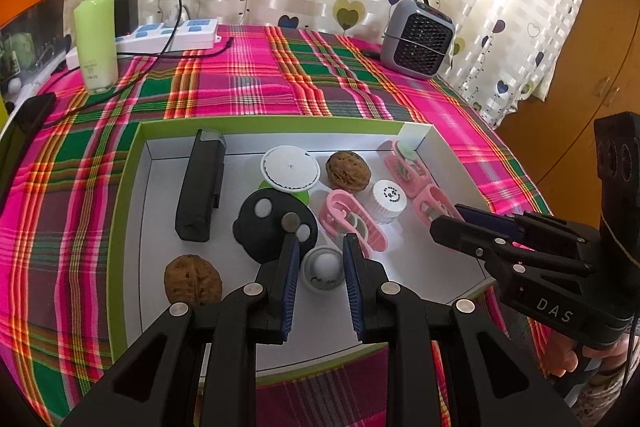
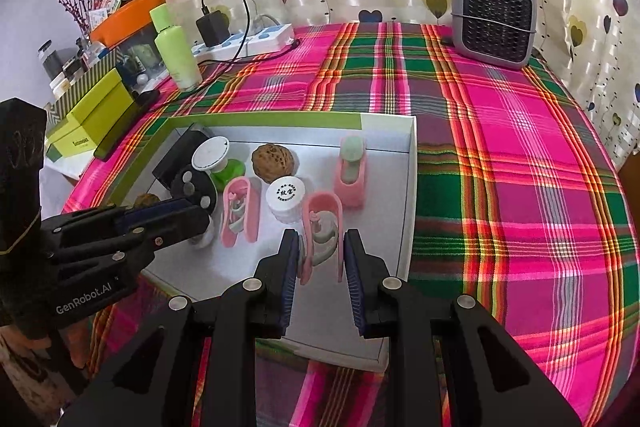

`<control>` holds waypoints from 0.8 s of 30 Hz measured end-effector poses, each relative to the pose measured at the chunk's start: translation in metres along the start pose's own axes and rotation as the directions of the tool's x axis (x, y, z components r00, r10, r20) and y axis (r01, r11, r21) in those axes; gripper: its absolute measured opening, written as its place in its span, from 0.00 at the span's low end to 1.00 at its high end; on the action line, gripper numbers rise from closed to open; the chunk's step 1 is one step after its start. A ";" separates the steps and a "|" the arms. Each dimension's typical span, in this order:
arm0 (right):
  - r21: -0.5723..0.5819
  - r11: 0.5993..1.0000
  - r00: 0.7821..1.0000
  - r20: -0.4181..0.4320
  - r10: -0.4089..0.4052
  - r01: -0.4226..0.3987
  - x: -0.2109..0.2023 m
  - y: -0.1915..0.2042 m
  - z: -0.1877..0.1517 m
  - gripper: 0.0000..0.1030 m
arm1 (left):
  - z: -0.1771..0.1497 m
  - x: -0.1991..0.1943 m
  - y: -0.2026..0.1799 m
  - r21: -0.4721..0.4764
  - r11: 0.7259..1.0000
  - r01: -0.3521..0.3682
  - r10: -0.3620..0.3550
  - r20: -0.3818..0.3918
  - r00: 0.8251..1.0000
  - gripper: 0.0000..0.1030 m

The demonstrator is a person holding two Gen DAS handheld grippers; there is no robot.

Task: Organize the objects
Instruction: 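Lower the white knob holder into the box with the left tool while the right tool lowers the pink clip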

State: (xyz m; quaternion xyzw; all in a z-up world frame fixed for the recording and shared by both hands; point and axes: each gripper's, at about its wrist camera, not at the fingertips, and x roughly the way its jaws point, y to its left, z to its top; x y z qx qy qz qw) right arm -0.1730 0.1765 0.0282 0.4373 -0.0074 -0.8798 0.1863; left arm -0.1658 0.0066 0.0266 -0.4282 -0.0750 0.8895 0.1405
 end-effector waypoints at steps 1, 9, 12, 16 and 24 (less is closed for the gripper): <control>0.001 1.000 1.000 0.000 0.000 0.000 0.000 0.000 0.000 0.24 | 0.000 0.000 0.000 0.000 1.000 -0.003 0.003 0.000 1.000 0.20; -0.004 1.000 1.000 0.001 0.002 -0.001 0.002 0.001 0.000 0.24 | 0.000 0.000 -0.001 -0.002 1.000 -0.004 0.004 -0.002 1.000 0.20; -0.008 1.000 1.000 0.000 -0.002 0.002 0.002 0.001 0.001 0.24 | 0.000 0.001 -0.001 -0.005 1.000 -0.003 0.003 0.000 1.000 0.20; -0.008 1.000 1.000 0.001 -0.001 0.001 0.002 0.001 0.001 0.24 | -0.001 0.001 -0.001 -0.009 1.000 -0.003 0.003 -0.001 1.000 0.20; -0.008 1.000 1.000 0.004 -0.012 0.012 0.002 0.001 0.001 0.24 | -0.001 0.001 -0.001 -0.008 1.000 -0.007 0.007 0.000 1.000 0.21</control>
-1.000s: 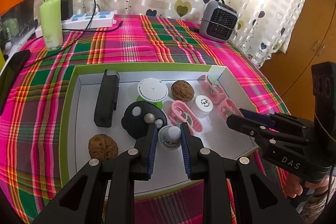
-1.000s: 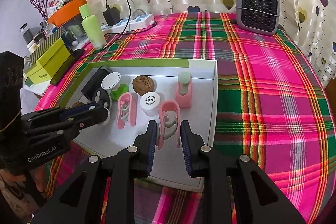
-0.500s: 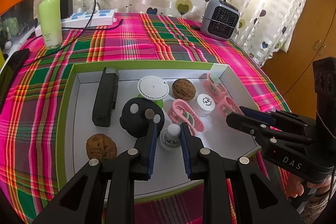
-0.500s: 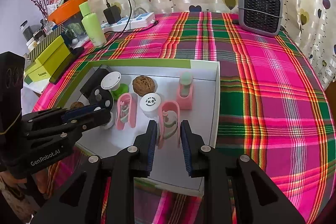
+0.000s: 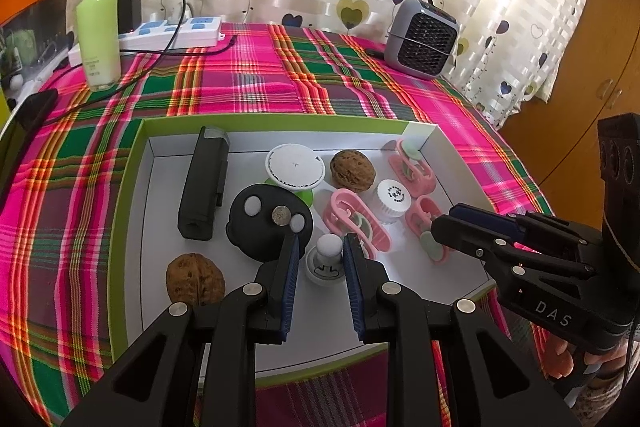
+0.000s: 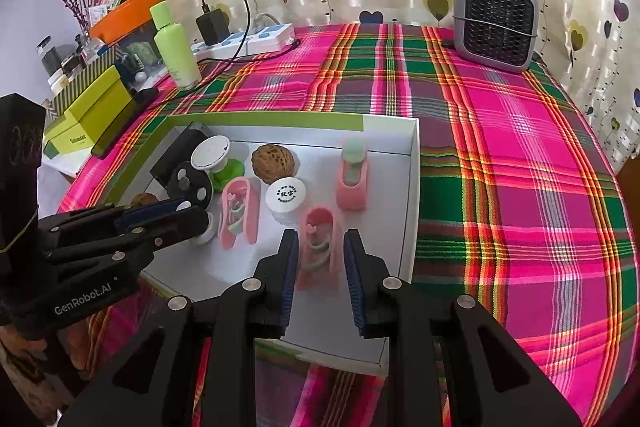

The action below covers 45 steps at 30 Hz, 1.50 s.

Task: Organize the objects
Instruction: 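Lower the white knob holder into the box with the left tool while the right tool lowers the pink clip, then open both tools to release the holder and clip, then withdraw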

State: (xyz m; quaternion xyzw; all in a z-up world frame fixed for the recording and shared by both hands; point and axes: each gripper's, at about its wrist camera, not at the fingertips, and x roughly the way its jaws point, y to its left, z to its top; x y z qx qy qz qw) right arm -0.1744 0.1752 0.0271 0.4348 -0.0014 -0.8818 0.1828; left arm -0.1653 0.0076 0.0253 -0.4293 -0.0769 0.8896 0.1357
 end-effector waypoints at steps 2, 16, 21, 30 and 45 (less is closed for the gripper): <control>0.003 1.000 1.000 0.000 0.000 0.000 0.000 -0.001 0.000 0.24 | 0.000 0.000 0.001 -0.003 1.000 0.000 0.000 0.000 1.000 0.25; 0.001 1.000 0.999 0.044 -0.018 0.018 -0.012 0.008 -0.005 0.34 | -0.005 -0.019 -0.005 0.018 0.996 -0.087 0.086 0.051 0.995 0.41; -0.003 0.999 0.997 0.074 -0.037 0.037 -0.023 0.014 -0.008 0.34 | -0.010 -0.030 -0.010 0.028 0.992 -0.125 0.122 0.080 0.989 0.41; 0.003 0.999 0.992 0.112 -0.052 0.052 -0.042 0.026 -0.026 0.34 | -0.025 -0.056 -0.017 0.017 0.987 -0.162 0.158 0.132 0.979 0.41; 0.000 0.994 0.990 0.090 -0.105 0.106 -0.047 0.038 -0.063 0.34 | -0.068 -0.066 -0.012 -0.024 0.976 -0.215 0.216 0.107 0.970 0.41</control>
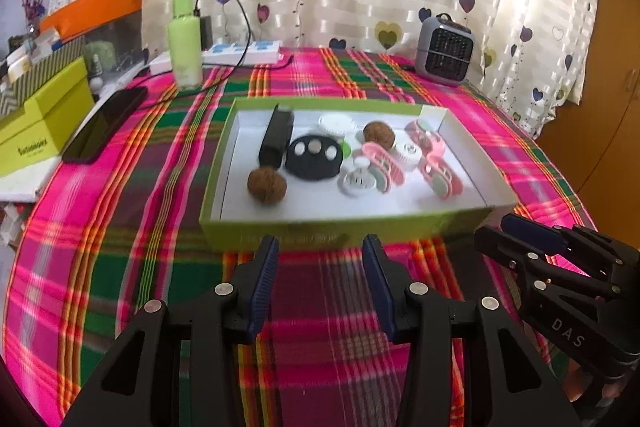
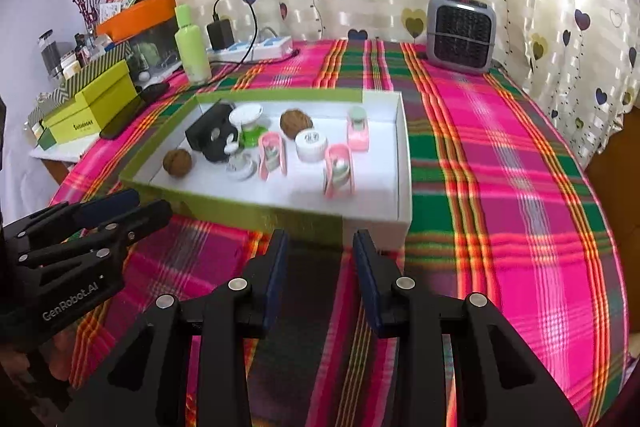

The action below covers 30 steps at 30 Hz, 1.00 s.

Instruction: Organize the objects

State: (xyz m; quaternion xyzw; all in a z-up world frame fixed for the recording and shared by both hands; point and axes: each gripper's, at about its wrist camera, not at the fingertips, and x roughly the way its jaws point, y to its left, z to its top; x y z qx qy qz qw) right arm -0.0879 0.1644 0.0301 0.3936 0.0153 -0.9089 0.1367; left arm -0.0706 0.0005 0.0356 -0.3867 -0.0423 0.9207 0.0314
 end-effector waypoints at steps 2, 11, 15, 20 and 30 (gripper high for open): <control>-0.001 1.000 1.000 -0.013 -0.004 0.004 0.003 0.001 -0.004 0.34 | -0.006 0.004 0.000 -0.002 1.000 -0.006 0.006 -0.022 1.000 0.41; -0.009 0.998 0.996 -0.062 -0.058 0.058 0.012 0.004 -0.010 0.34 | -0.014 0.011 -0.002 0.001 0.999 -0.035 0.035 -0.056 0.998 0.41; 0.009 0.998 0.995 -0.077 -0.063 0.064 0.015 -0.001 -0.009 0.34 | -0.014 0.016 -0.002 -0.001 0.999 -0.051 0.050 -0.080 0.996 0.41; 0.016 0.997 0.994 -0.083 -0.071 0.073 0.016 -0.003 -0.009 0.34 | -0.013 0.016 -0.002 0.000 0.998 -0.058 0.058 -0.084 0.995 0.42; 0.034 0.989 0.985 -0.100 -0.143 0.147 0.018 -0.008 -0.009 0.59 | -0.014 0.021 -0.015 0.055 0.995 -0.088 0.093 -0.101 0.991 0.57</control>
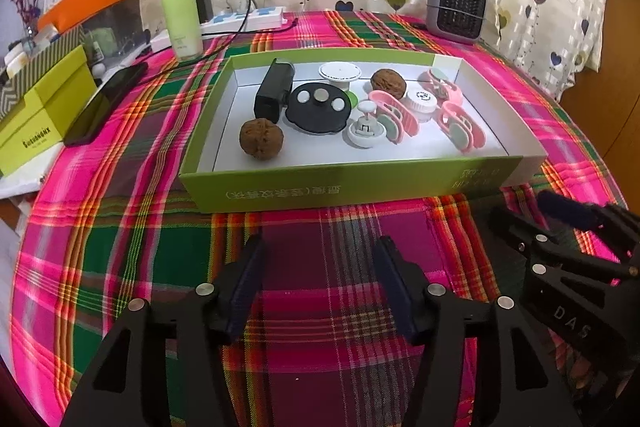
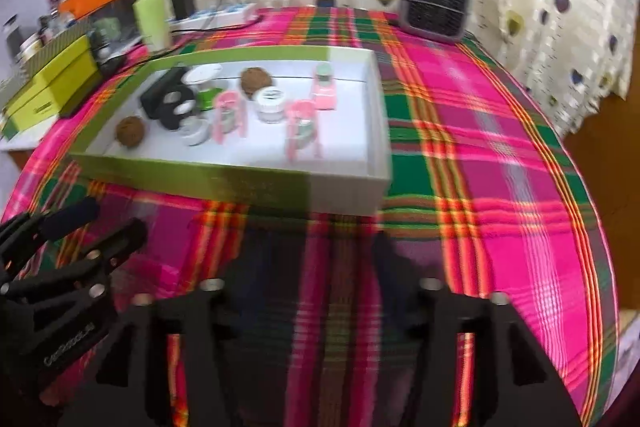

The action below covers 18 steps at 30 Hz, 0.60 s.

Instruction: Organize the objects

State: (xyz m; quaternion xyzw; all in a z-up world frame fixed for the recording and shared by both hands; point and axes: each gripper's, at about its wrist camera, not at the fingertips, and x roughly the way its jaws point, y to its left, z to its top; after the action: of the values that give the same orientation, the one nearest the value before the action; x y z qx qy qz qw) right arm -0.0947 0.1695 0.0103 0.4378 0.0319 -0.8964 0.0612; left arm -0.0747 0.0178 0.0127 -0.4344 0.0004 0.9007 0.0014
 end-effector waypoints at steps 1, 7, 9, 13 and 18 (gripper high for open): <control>0.006 1.000 1.000 0.001 0.007 -0.007 0.000 -0.002 0.000 0.60 | 0.000 0.000 0.000 -0.002 1.000 0.000 0.000 -0.001 1.000 0.58; -0.003 1.000 1.000 -0.002 -0.001 0.001 0.001 0.000 0.002 0.60 | 0.000 0.001 0.002 -0.006 1.000 0.007 -0.007 -0.001 1.000 0.59; -0.004 1.000 1.000 -0.002 -0.002 0.002 0.001 0.000 0.002 0.60 | 0.000 0.001 0.002 -0.006 1.000 0.004 -0.004 -0.001 1.000 0.59; -0.004 1.000 1.000 -0.002 -0.001 0.001 0.001 0.000 0.002 0.61 | 0.000 0.001 0.002 -0.006 1.000 0.006 -0.006 -0.001 1.000 0.60; -0.004 1.000 1.000 -0.003 -0.001 0.001 0.001 0.001 0.002 0.61 | 0.000 0.001 0.002 -0.006 1.000 0.006 -0.006 -0.001 1.000 0.60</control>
State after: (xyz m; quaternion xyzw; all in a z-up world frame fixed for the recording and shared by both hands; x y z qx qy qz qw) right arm -0.0969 0.1686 0.0114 0.4387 0.0342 -0.8959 0.0615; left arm -0.0754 0.0161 0.0125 -0.4349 -0.0037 0.9005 0.0029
